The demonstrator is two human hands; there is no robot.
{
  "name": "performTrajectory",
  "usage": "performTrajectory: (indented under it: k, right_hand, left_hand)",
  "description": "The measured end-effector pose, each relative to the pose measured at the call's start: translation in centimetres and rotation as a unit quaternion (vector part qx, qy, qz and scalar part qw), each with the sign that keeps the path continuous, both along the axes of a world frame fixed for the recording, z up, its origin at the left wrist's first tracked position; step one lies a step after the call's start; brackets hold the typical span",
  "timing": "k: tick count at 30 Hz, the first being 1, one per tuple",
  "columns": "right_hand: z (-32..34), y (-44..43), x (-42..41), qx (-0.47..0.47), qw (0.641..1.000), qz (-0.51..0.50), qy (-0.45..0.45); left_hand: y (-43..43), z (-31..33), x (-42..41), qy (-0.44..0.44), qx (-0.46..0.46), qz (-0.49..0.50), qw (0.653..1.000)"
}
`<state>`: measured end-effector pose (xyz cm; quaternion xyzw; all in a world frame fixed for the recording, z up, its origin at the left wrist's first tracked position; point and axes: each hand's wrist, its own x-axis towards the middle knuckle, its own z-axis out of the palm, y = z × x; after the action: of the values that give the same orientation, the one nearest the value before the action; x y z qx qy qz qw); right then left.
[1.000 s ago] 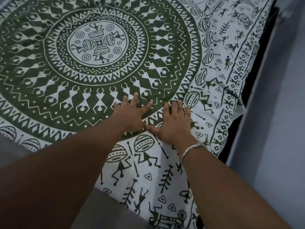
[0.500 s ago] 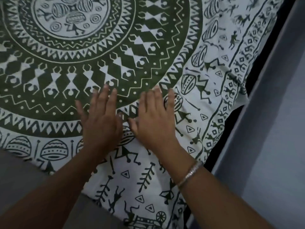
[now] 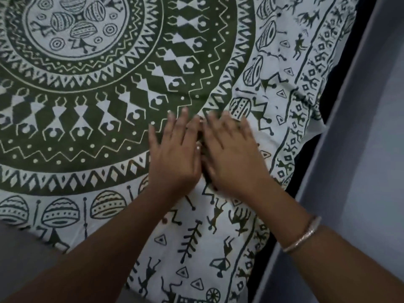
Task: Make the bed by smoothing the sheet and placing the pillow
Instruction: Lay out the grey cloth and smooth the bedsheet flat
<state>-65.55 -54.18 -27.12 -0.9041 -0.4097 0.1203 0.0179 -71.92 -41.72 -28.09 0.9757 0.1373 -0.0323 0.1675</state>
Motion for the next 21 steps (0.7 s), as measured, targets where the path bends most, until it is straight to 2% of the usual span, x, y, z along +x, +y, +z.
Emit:
performTrajectory:
  k: [3,7,11,14,18,21]
  right_hand:
    - [-0.8,0.1,0.2,0.048,0.999,0.024,0.006]
    - [-1.3,-2.7,5.0,0.038,0.993,0.090,0.062]
    - [-1.2,-5.0,9.5,0.118,0.993,-0.013,0.017]
    - [-1.7,-4.8,10.9,0.086,0.995,-0.023,-0.050]
    - [-2.0,-5.1,12.1,0.078,0.997,-0.004,-0.016]
    - [-1.8,-7.3,14.0,0.081,0.995,-0.053,-0.004]
  left_hand:
    - [0.6,0.0,3.4,-0.025,-0.030,0.007,0.999]
    - [0.5,-0.5,6.5,0.045,0.043,-0.119,0.991]
    - [-0.6,0.3,10.2,0.017,0.017,-0.107,0.994]
    - [-1.7,0.1,13.4,0.023,0.020,-0.092,0.995]
    - [-3.0,-0.4,16.0,0.037,0.034,-0.092,0.994]
    - [-4.6,-0.5,16.3,0.014,0.030,-0.133,0.991]
